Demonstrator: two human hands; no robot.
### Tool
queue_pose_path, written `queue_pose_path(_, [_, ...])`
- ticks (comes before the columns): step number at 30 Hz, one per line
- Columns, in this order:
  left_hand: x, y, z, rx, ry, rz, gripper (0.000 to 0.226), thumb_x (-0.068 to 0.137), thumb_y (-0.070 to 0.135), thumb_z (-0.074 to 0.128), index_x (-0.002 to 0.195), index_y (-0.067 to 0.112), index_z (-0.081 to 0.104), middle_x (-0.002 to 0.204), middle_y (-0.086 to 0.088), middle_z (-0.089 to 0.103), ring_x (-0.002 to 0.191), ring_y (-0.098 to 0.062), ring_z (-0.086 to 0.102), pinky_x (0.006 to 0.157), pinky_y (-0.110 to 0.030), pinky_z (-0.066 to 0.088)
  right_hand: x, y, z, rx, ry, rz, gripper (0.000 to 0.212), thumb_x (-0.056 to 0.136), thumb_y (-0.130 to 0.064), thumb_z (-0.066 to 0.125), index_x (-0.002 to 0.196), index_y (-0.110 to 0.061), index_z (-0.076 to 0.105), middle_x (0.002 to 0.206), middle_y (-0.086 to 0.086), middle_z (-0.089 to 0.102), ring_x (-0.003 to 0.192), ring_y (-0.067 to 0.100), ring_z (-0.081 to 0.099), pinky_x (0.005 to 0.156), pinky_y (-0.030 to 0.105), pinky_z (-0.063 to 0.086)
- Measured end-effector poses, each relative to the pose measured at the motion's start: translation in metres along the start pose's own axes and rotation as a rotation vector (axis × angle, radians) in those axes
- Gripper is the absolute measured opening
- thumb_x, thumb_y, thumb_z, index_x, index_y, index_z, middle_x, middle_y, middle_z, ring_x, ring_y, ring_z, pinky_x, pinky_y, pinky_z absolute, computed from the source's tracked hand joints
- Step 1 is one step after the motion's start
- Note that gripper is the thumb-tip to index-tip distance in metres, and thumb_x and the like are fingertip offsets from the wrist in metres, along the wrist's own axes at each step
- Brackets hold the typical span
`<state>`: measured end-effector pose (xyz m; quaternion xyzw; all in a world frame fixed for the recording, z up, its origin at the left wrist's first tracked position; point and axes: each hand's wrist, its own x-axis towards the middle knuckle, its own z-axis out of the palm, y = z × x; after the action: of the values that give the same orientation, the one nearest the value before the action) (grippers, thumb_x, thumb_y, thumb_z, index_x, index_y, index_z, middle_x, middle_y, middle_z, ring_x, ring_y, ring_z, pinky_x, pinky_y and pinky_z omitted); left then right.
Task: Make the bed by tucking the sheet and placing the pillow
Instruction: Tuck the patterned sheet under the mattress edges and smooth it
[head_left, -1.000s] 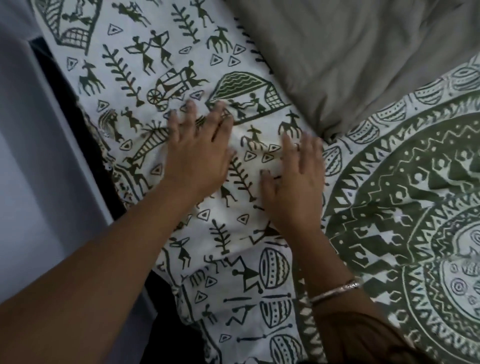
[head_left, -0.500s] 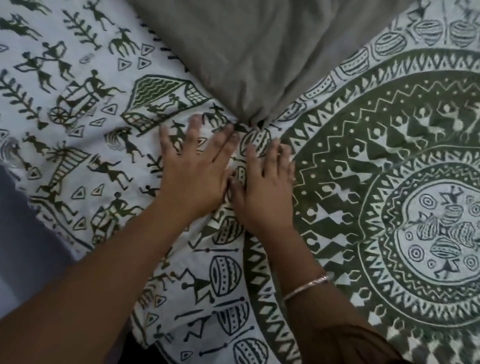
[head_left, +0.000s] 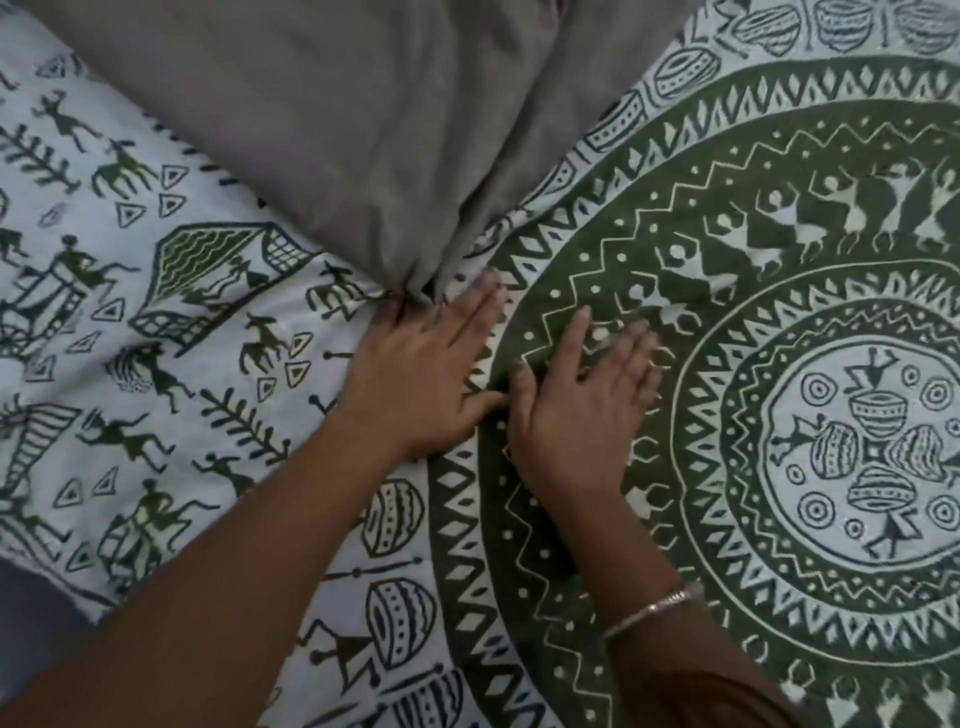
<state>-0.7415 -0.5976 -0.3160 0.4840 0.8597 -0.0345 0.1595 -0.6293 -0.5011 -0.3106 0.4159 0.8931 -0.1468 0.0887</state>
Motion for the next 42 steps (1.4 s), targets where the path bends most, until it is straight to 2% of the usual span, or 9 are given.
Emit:
queue_pose_path(4, [-0.001,-0.013,-0.012,-0.065,0.004,0.009,0.079,0.085,0.064,0.012,0.151,0.023,-0.004,0.158,0.003,-0.012,0.136,-0.029,0.032,0.11,-0.045,0.023,0.026,-0.01,-0.004,-0.022,-0.018,-0.154,0.073,0.089,-0.062,0.009,0.15,-0.024,-0.006,0.155,0.023,-0.015,0.141,0.04,-0.02,0.113,0.049,-0.013])
queue_pose_path(9, [-0.016,-0.036,-0.018,-0.048,0.01,0.063,0.081,0.087,0.064,0.023,0.147,0.01,0.027,0.146,-0.015,0.039,0.128,-0.033,0.04,0.108,-0.043,0.027,0.017,-0.002,-0.001,-0.023,0.056,-0.112,0.073,0.091,-0.062,0.014,0.151,-0.023,0.0,0.157,0.018,-0.007,0.144,0.034,-0.012,0.115,0.05,-0.008])
queue_pose_path(12, [-0.014,-0.05,-0.015,-0.004,0.002,0.022,0.076,0.085,0.062,0.026,0.137,0.008,0.043,0.132,-0.017,0.05,0.122,-0.035,0.043,0.102,-0.045,0.031,0.004,-0.022,0.008,-0.065,0.034,-0.113,0.078,0.091,-0.061,0.016,0.151,-0.014,0.0,0.155,0.027,-0.005,0.143,0.039,-0.009,0.114,0.053,-0.009])
queue_pose_path(17, [-0.015,-0.066,-0.017,-0.129,0.198,0.05,0.043,0.087,0.023,0.041,0.118,-0.002,0.058,0.107,-0.025,0.06,0.098,-0.04,0.056,0.085,-0.046,0.044,0.005,-0.071,0.013,-0.067,-0.039,-0.338,0.073,0.091,-0.054,0.021,0.151,-0.013,0.012,0.154,0.031,0.0,0.142,0.045,-0.008,0.114,0.056,-0.007])
queue_pose_path(24, [-0.04,-0.111,-0.013,-0.098,0.105,0.076,0.056,0.092,0.029,0.028,0.141,0.003,0.037,0.147,-0.015,0.038,0.137,-0.028,0.034,0.115,-0.043,0.022,-0.002,-0.116,0.02,-0.084,-0.085,-0.549,0.076,0.089,-0.05,0.032,0.147,-0.002,0.023,0.151,0.023,0.027,0.142,0.037,0.019,0.117,0.051,0.005])
queue_pose_path(28, [-0.041,-0.137,-0.018,-0.243,0.243,0.08,0.049,0.087,0.015,0.034,0.129,-0.003,0.052,0.133,-0.02,0.053,0.125,-0.031,0.05,0.106,-0.044,0.037,0.002,-0.149,0.024,-0.088,-0.101,-0.585,0.083,0.088,-0.056,0.022,0.148,0.0,0.017,0.153,0.024,0.02,0.142,0.037,0.015,0.115,0.052,0.005])
queue_pose_path(32, [-0.055,-0.182,-0.018,-0.289,0.418,-0.255,0.04,0.088,0.014,0.038,0.117,0.001,0.062,0.117,-0.018,0.063,0.107,-0.034,0.059,0.09,-0.046,0.046,0.003,-0.18,0.03,-0.11,-0.128,-0.547,0.086,0.087,-0.067,0.012,0.151,-0.011,0.004,0.151,0.034,0.006,0.141,0.045,0.003,0.113,0.054,-0.002])
queue_pose_path(39, [-0.054,-0.233,-0.004,-0.063,0.164,-0.448,0.065,0.092,0.05,0.019,0.151,0.025,0.009,0.159,-0.004,0.008,0.144,-0.036,0.006,0.115,-0.052,0.005,-0.002,-0.222,0.038,-0.101,0.021,-0.362,0.077,0.086,-0.063,0.031,0.146,-0.016,0.028,0.144,0.033,0.022,0.131,0.045,0.015,0.108,0.061,0.017])
queue_pose_path(42, [-0.051,-0.248,0.0,0.01,0.161,-0.444,0.067,0.09,0.055,0.013,0.15,0.029,0.002,0.159,0.001,0.004,0.143,-0.039,0.003,0.113,-0.056,0.003,0.01,-0.246,0.041,-0.157,-0.051,-0.367,0.079,0.087,-0.065,0.027,0.15,-0.018,0.016,0.149,0.028,0.018,0.133,0.048,0.011,0.109,0.062,0.01])
